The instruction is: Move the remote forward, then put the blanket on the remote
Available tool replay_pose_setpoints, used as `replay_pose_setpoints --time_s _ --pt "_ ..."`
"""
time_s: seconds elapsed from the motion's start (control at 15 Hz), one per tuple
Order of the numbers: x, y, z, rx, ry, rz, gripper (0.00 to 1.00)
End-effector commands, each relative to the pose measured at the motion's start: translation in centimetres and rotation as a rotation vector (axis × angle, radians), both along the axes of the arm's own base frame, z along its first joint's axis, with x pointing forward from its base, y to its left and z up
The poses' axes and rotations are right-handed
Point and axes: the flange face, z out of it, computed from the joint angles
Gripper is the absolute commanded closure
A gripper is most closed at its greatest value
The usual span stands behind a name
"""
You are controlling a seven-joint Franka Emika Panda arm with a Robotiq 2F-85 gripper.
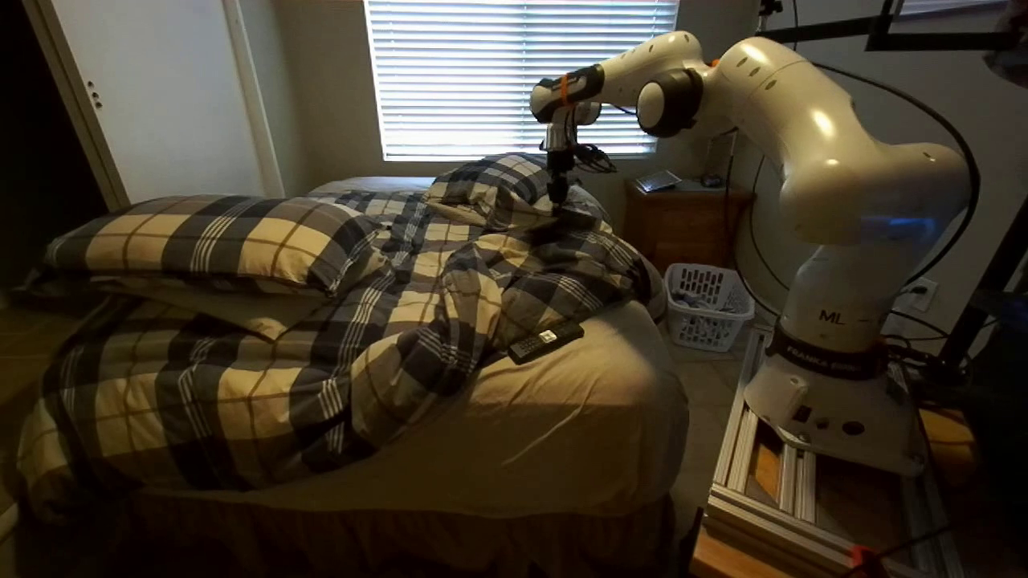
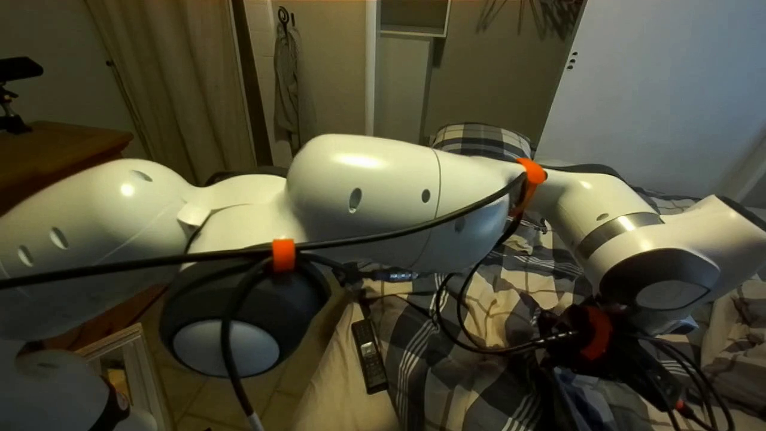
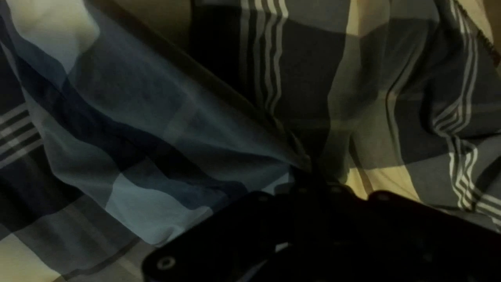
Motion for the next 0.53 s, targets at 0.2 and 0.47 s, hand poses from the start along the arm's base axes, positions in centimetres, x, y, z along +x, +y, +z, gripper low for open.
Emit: replay_pose_setpoints --time_s 0.2,0.47 --pt "-4.7 1.3 2.2 -0.026 0.120 0.185 1.00" --pt "-6.3 3.1 3.3 -0.054 0.149 0.251 1.00"
